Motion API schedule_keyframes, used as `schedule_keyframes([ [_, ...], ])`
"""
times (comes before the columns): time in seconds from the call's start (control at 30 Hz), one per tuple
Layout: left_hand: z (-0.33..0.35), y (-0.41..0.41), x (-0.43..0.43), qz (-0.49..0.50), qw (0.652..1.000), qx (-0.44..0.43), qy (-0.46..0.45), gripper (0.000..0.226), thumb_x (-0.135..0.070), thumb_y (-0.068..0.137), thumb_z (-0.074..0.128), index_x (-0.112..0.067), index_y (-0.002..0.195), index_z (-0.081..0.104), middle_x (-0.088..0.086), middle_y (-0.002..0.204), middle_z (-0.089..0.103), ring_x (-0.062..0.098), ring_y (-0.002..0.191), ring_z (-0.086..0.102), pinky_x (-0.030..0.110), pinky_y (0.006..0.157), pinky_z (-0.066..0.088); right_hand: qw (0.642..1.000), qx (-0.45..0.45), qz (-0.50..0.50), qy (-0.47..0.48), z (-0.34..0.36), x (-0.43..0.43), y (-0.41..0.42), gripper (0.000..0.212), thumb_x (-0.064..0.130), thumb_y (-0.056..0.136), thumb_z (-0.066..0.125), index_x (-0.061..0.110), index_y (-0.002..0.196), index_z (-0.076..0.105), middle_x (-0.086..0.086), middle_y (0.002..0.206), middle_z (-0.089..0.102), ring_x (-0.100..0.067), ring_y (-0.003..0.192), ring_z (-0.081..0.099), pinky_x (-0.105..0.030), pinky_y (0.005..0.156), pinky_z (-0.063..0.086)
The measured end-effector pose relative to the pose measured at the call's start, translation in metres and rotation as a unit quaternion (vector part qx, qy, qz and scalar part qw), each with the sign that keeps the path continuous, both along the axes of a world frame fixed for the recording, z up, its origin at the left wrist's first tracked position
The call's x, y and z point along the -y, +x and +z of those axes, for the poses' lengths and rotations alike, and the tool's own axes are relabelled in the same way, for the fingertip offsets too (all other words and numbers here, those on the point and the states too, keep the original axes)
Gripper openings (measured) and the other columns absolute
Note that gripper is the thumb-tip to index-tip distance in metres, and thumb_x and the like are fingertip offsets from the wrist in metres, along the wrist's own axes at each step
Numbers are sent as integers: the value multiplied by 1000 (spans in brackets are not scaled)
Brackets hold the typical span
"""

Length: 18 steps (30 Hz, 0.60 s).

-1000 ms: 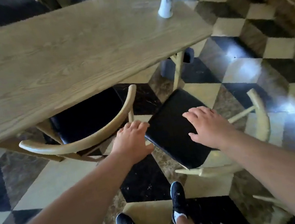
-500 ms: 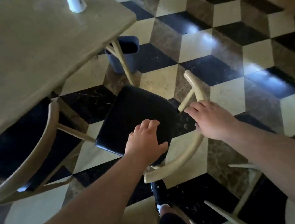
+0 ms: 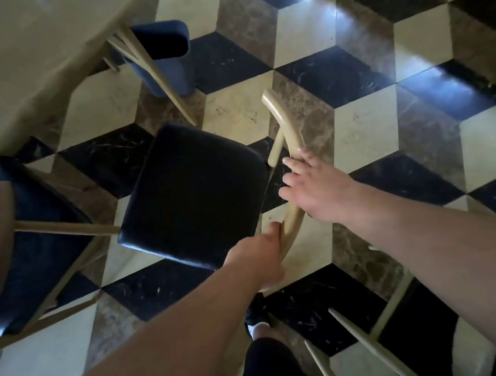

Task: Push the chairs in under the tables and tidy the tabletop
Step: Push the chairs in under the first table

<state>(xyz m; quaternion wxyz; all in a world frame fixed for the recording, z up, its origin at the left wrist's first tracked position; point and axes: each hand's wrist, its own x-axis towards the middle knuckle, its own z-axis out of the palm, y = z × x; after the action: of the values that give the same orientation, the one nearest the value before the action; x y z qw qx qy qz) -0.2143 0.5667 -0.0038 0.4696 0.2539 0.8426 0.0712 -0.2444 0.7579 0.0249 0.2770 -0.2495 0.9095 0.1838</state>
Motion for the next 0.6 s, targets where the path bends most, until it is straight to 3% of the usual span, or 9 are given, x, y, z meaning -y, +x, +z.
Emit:
schedule_keyframes([
  [0.13, 4, -7, 7, 0, 1000, -5, 2, 79, -24, 90, 64, -29, 156, 20, -2, 89, 60, 21, 77, 63, 46, 70, 62, 999, -10, 30, 2, 0, 5, -12, 29, 12, 95, 63, 25, 121, 68, -4, 120, 65, -37, 136, 50, -67, 127, 8],
  [0.27, 10, -18, 23, 18, 1000, -12, 11, 78, -25, 93, 63, -33, 158, 21, -5, 88, 60, 17, 75, 61, 38, 65, 57, 999, -15, 34, -25, -1, 12, -23, 23, 11, 95, 64, 23, 114, 68, -4, 114, 66, -36, 130, 53, -68, 126, 14],
  [0.37, 12, -31, 42, 27, 999, -27, 13, 78, -27, 93, 63, -35, 160, 22, -7, 87, 58, 13, 72, 58, 32, 56, 44, 999, -11, 34, -31, -3, 26, -35, 22, 13, 95, 66, 23, 114, 68, -5, 116, 67, -38, 131, 55, -70, 124, 17],
  [0.6, 13, -63, 105, 42, 997, -68, -16, 46, -39, 95, 63, -30, 138, 46, -6, 87, 59, 23, 83, 62, 45, 77, 58, 999, -14, 29, -20, -3, 75, -72, 19, 18, 96, 67, 26, 113, 66, -2, 107, 67, -37, 120, 60, -73, 119, 25],
])
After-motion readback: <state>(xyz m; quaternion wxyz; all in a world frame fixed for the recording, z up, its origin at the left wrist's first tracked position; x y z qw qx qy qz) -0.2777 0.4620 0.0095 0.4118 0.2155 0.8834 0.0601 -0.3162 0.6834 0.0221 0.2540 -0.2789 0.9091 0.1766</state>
